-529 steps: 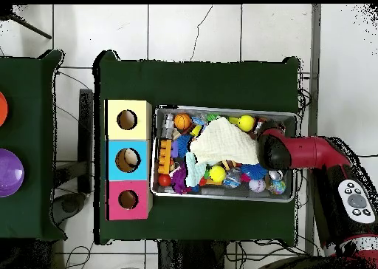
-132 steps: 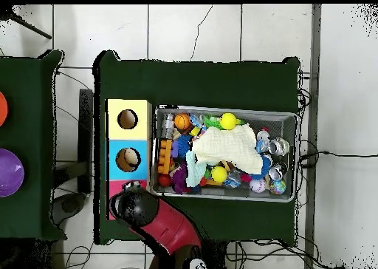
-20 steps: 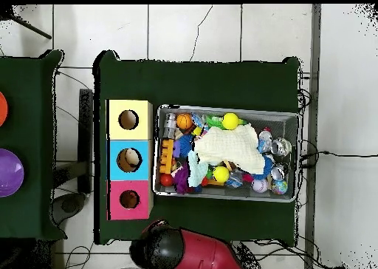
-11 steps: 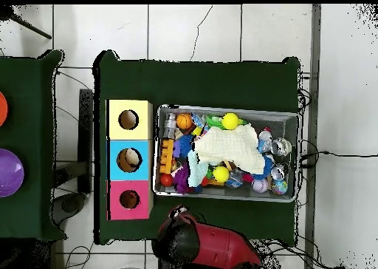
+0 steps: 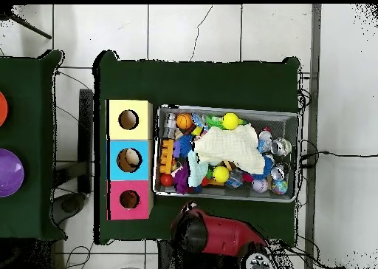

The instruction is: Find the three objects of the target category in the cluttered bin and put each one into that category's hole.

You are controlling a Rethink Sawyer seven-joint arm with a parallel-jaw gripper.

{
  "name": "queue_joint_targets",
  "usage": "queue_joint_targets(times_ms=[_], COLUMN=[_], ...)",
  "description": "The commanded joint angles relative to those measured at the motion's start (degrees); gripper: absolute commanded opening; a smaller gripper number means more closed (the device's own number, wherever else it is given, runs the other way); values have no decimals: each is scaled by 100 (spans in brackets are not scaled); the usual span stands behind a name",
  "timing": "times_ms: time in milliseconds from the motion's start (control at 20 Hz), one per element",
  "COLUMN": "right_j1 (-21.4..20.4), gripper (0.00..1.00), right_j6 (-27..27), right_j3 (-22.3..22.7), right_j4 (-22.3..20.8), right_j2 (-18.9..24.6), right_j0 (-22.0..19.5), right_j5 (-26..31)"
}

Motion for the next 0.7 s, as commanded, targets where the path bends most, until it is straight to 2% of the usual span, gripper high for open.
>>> queue_joint_targets(times_ms=[50,700], right_j1=[553,976], gripper=[0,0], right_j6=[-349,-291], right_j3=[-1070,-1451], right_j4=[-570,-1048], right_j2=[251,689], right_j0=[-556,-1088], right_j5=[-90,-202])
